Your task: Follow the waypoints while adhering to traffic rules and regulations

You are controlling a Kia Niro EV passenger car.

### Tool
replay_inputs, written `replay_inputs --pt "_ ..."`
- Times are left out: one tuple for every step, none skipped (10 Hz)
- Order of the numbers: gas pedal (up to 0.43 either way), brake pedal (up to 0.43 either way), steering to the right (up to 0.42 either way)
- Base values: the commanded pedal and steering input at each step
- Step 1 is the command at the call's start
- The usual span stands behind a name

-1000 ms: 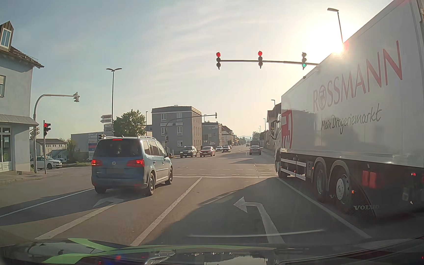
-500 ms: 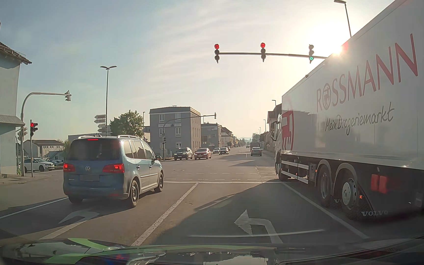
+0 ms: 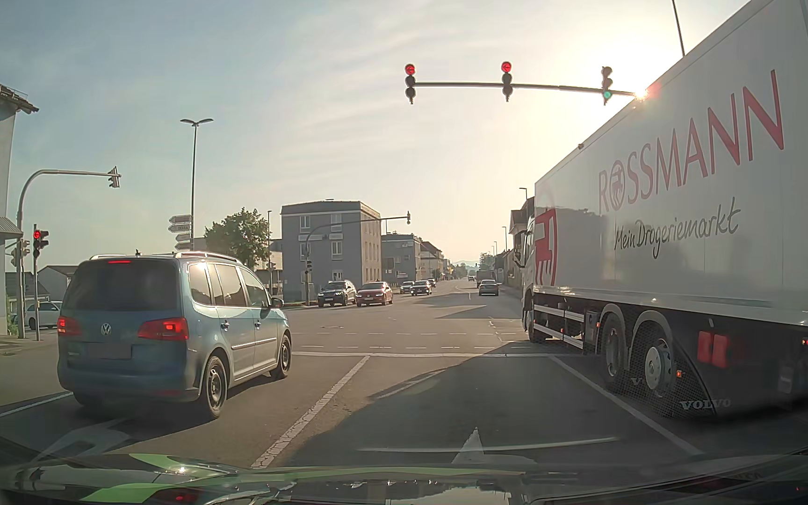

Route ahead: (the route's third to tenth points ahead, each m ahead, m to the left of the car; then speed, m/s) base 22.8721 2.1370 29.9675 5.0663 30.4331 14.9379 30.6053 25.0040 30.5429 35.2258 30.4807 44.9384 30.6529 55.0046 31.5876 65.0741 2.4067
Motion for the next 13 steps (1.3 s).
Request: replay_inputs --pt "0.0 0.14 0.003" --pt "0.0 0.14 0.003" --pt "0.0 0.128 0.005" --pt "0.0 0.122 0.008" --pt "0.0 0.11 0.01" --pt "0.0 0.091 0.01" --pt "0.0 0.085 0.01" --pt "0.0 0.073 0.01" --pt "0.0 0.049 0.01" --pt "0.0 0.024 0.012" --pt "0.0 0.0 0.017" --pt "0.0 0.0 0.022" --pt "0.0 0.0 0.023"
